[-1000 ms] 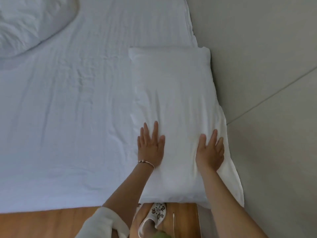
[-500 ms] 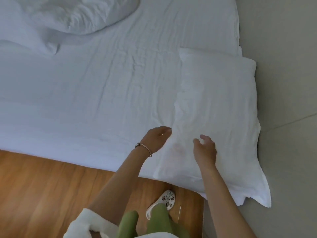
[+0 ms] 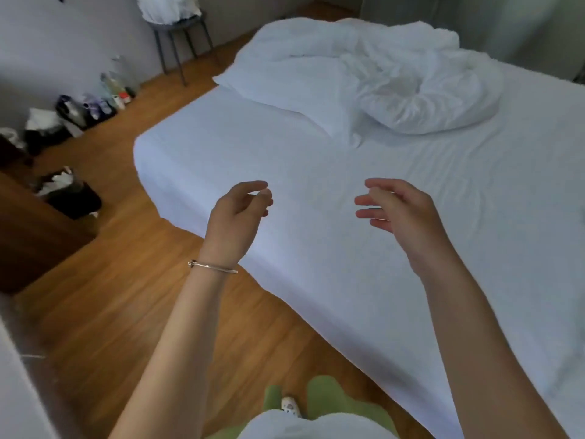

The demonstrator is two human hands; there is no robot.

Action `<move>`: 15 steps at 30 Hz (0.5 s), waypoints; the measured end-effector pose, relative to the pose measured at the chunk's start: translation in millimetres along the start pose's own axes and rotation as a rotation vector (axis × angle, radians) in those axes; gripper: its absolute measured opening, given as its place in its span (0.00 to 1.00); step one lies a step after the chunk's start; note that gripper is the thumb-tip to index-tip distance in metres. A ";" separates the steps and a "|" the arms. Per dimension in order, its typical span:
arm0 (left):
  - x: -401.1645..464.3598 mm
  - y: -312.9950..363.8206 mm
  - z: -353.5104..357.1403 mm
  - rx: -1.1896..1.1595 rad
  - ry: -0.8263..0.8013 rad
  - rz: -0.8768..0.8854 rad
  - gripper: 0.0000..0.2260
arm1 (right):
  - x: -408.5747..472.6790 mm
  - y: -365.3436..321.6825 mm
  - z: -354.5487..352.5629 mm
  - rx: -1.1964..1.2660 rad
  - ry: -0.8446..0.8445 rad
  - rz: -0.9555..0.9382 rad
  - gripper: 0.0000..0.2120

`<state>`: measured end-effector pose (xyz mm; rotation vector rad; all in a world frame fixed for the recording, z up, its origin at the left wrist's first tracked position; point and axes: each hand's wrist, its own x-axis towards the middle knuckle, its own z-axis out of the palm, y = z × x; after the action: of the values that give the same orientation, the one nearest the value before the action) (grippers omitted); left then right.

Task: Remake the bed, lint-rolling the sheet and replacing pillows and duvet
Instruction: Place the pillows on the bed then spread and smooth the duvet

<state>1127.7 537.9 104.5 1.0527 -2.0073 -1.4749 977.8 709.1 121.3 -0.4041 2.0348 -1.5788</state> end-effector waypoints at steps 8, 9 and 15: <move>87.3 -75.6 -194.8 -0.069 0.402 -0.059 0.11 | 76.2 -52.5 249.6 -0.096 -0.293 -0.071 0.08; 98.7 -87.4 -212.2 -0.089 0.439 -0.083 0.10 | 93.3 -54.9 275.0 -0.110 -0.320 -0.076 0.08; 212.5 -134.2 -369.9 -0.035 0.645 -0.241 0.11 | 210.8 -120.6 481.7 -0.260 -0.602 -0.101 0.06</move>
<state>1305.5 128.0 84.9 1.5547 -1.4310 -1.0716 1071.4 178.2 104.0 -0.9632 1.7536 -1.0633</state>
